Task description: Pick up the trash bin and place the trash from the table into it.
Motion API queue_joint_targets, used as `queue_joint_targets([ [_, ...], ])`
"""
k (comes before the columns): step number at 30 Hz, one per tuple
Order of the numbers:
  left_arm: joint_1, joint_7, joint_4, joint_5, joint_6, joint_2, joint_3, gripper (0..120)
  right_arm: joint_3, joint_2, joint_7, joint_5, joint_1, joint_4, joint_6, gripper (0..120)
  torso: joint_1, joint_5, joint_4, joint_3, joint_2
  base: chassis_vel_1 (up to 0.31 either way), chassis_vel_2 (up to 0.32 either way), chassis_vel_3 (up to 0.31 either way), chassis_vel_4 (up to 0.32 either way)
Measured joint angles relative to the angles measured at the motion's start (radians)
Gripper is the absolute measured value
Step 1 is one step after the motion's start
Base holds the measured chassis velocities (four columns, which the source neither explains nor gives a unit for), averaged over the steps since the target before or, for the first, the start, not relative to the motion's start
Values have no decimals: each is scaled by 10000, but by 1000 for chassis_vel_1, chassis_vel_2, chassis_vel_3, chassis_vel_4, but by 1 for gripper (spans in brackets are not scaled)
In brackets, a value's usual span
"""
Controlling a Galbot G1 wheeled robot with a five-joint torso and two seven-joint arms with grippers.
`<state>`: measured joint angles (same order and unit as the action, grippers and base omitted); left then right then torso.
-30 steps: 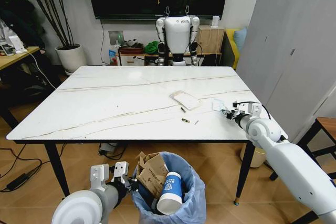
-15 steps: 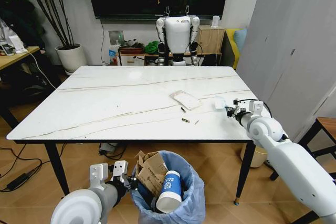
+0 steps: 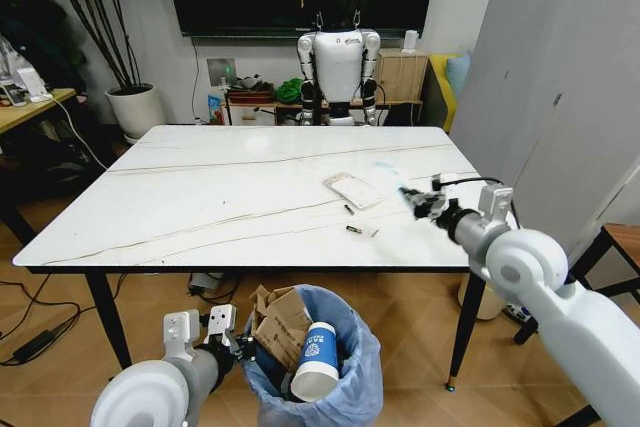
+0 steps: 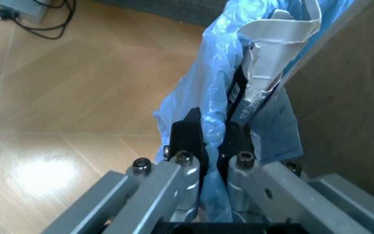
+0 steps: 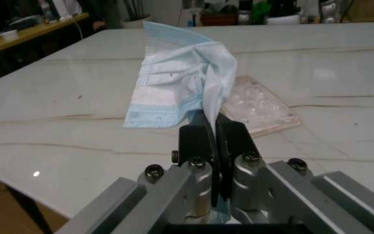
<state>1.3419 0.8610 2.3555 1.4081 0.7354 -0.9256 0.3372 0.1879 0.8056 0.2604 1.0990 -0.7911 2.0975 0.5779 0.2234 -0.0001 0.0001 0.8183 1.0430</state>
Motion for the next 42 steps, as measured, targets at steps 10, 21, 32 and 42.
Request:
queue_joint_targets([
  [10, 103, 144, 53, 19, 0, -95, 267, 0, -140, -366, -323, 121, -1020, 1722, 367, 0, 0, 0, -1, 0, 0, 0, 0, 0, 0],
  [21, 99, 189, 95, 99, 0, -81, 334, 0, -355, -826, -1870, -512, -1685, 2428, 604, 0, 1, 1, -2, 0, 0, 0, 0, 0, 0],
  [32, 161, 216, 174, 120, 0, -51, 390, 0, -939, -945, -2345, -921, -1860, 2733, 603, 0, 2, 1, -3, 0, 0, 0, 0, 0, 0],
  [42, 195, 327, 240, 255, 0, -41, 464, 0, -1694, -882, -2344, -1905, -2027, 2581, 566, 18, 2, 3, -2, 1, 0, 0, 0, 0, 0],
])
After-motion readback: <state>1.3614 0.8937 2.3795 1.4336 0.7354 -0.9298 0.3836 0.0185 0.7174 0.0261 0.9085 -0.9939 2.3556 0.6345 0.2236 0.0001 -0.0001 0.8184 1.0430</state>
